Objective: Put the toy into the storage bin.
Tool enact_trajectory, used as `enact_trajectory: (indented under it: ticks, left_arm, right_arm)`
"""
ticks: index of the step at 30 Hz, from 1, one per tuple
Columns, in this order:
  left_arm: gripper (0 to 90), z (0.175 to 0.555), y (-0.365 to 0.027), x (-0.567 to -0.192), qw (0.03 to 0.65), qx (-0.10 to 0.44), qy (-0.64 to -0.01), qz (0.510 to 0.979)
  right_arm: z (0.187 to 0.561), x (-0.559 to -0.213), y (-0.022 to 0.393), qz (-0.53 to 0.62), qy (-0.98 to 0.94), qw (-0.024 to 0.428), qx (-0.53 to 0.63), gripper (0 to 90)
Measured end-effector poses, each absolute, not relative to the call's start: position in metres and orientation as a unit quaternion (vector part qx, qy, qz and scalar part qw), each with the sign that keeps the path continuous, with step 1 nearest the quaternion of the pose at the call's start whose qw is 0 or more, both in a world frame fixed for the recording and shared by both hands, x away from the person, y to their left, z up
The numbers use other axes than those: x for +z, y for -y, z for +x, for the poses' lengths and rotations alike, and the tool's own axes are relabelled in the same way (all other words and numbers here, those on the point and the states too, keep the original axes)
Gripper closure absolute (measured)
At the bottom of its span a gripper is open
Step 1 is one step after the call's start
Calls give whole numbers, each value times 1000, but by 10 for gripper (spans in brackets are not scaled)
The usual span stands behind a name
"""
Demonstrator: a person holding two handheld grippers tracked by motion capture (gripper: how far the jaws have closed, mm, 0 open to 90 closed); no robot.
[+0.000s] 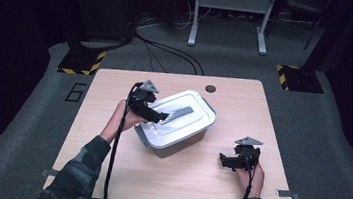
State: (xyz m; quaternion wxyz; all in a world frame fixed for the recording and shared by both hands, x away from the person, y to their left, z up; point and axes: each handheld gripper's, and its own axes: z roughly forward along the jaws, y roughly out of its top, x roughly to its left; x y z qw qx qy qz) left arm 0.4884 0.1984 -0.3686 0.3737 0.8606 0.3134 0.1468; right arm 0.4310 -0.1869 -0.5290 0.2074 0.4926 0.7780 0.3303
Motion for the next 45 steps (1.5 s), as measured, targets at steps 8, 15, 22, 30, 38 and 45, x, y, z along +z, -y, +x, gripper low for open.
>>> enact_trajectory:
  ticks: [8, 15, 22, 30, 38, 45]
  left_arm:
    - [111, 476, -248, -376, 383, 164, -352, 838]
    - [102, 466, -285, -391, 387, 173, -392, 817]
    - [75, 462, -313, -421, 369, 169, -433, 805]
    - [46, 451, -333, -469, 339, 163, -467, 800]
    - [26, 440, -339, -511, 325, 146, -497, 792]
    - [16, 428, -338, -528, 321, 200, -501, 779]
  right_arm:
    - [431, -529, 187, 493, -778, 207, 329, 3]
    - [431, -529, 187, 493, -778, 208, 329, 2]
    - [431, -529, 187, 491, -779, 210, 329, 2]
    - [431, -529, 187, 491, -779, 209, 330, 1]
    - [432, -529, 187, 491, -779, 209, 330, 1]
    - [431, -529, 186, 495, -777, 208, 330, 2]
